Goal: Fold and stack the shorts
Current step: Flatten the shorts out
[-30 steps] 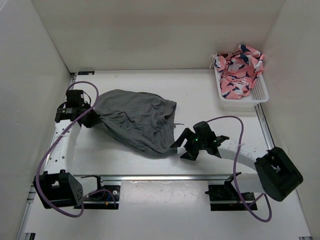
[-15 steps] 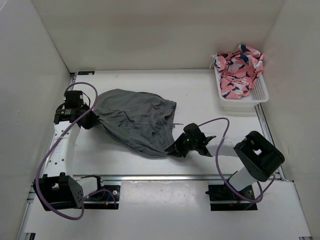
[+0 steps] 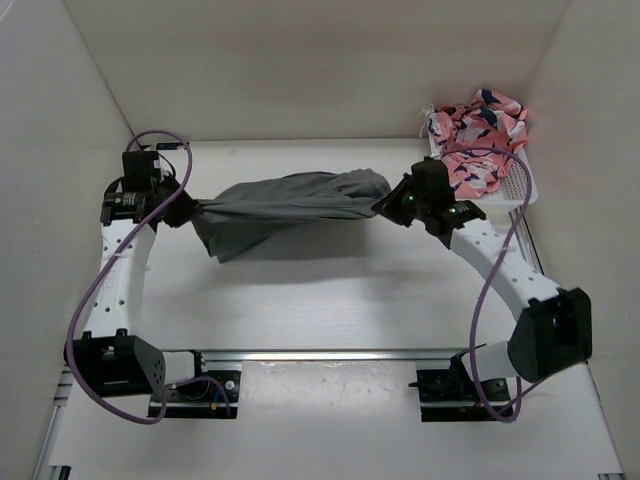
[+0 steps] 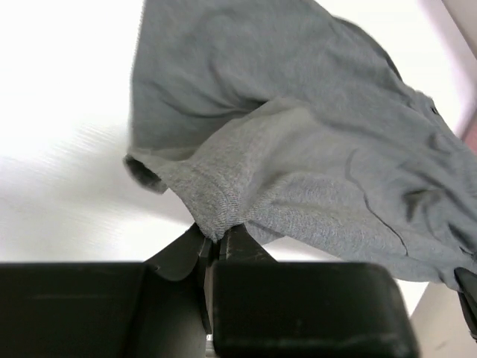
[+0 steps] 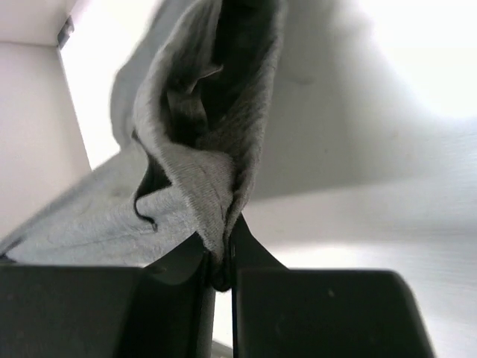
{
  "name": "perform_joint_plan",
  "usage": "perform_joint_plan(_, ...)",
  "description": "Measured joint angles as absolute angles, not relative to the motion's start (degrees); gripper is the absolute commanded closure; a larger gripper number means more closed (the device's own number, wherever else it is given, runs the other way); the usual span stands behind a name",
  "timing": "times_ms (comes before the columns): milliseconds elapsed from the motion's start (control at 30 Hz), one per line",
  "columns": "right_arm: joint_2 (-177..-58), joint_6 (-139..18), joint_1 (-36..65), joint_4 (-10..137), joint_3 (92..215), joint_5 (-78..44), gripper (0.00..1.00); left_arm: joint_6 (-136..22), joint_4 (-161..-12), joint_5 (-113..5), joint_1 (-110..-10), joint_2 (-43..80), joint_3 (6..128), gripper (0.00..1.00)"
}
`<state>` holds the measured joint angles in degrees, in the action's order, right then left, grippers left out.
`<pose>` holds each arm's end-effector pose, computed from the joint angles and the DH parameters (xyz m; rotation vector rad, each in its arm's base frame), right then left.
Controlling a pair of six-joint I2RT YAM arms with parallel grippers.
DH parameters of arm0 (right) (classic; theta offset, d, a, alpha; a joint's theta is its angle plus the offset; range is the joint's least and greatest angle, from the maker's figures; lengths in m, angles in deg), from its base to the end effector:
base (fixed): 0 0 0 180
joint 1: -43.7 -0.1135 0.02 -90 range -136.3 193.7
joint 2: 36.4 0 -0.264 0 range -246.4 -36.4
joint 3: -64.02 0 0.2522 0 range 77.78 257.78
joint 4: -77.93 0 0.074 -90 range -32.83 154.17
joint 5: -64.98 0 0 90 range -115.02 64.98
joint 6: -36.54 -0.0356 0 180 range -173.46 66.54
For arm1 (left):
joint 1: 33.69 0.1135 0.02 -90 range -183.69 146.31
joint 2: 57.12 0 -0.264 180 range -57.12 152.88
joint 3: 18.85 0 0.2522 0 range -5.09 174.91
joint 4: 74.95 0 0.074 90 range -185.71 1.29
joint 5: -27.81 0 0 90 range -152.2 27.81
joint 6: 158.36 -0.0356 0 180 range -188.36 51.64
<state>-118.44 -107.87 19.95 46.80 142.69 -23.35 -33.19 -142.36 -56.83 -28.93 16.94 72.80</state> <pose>0.2975 0.1321 0.2981 0.5881 2.2117 0.7849 0.2579 0.0181 0.3599 -0.8024 2.3324 -0.3480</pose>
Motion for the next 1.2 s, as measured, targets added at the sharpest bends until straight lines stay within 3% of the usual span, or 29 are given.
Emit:
perform_joint_plan(133,-109.85,-103.72,19.6,43.65,137.51,-26.61,1.0,-33.36,-140.74,-54.56,-29.94,13.05,68.34,0.9)
perform_joint_plan(200,-106.31,-103.58,19.58,41.73,131.32,-27.33,0.91,-33.45,-140.69,-53.11,-30.42,9.44,62.22,0.9)
perform_joint_plan(300,-102.71,-104.7,19.64,38.45,120.55,-27.66,0.61,-33.27,-141.04,-50.97,-32.1,5.29,52.3,0.9)
perform_joint_plan(333,-101.63,-105.29,19.71,37.27,117.4,-27.7,0.44,-32.92,-141.35,-50.6,-32.87,4.4,48.95,0.9)
perform_joint_plan(433,-97.39,-107.04,19.99,33.16,111.43,-27.9,0.22,-30.8,-142.42,-50.84,-36.39,3.81,43.03,0.9)
perform_joint_plan(467,-95.65,-107.69,20.08,31.76,110.32,-27.9,0.21,-30.23,-142.64,-50.95,-37.48,3.85,42.39,0.9)
perform_joint_plan(567,-90.49,-108.61,20.17,29.32,109.6,-27.87,0.21,-28.46,-142.09,-51.65,-39.66,3.48,42.2,0.9)
perform_joint_plan(633,-88.0,-108.7,20.17,28.97,109.6,-28.2,0.21,-27.37,-142.01,-52.72,-39.71,3.08,42.2,0.75)
perform_joint_plan(667,-87.43,-108.55,20.17,28.68,109.68,-28.4,0.21,-26.89,-142.11,-53.09,-39.71,3.04,42.24,0.41)
perform_joint_plan(733,-87.73,-108.13,20.17,27.92,110.3,-28.71,0.21,-26.39,-142.62,-54.14,-39.71,3.19,42.77,0.01)
perform_joint_plan(867,-91.75,-106.03,20.23,27.02,113.86,-29.08,0.22,-24.51,-146.92,-59.65,-39.53,3.81,48.27,0.01)
perform_joint_plan(1000,-93.02,-102.88,20.21,26.98,116.33,-30.24,0.31,-24.05,-149.87,-67.47,-37.5,3.54,59.71,0.04)
perform_joint_plan(1067,-94.47,-101.05,20.21,26.98,117.97,-31.07,0.45,-24.79,-148.19,-69.51,-36.6,3.52,64.49,0.21)
perform_joint_plan(1100,-96.06,-100.0,20.21,27.0,119.37,-31.28,0.58,-25.3,-146.75,-69.72,-36.45,4.11,66.24,0.27)
perform_joint_plan(1167,-100.87,-98.08,20.25,27.17,123.28,-31.79,0.67,-26.34,-145.87,-69.9,-36.43,7.78,70.44,0.31)
perform_joint_plan(1200,-104.08,-97.22,20.28,27.72,125.92,-32.09,0.67,-27.04,-145.09,-69.9,-36.47,11.24,73.15,0.31)
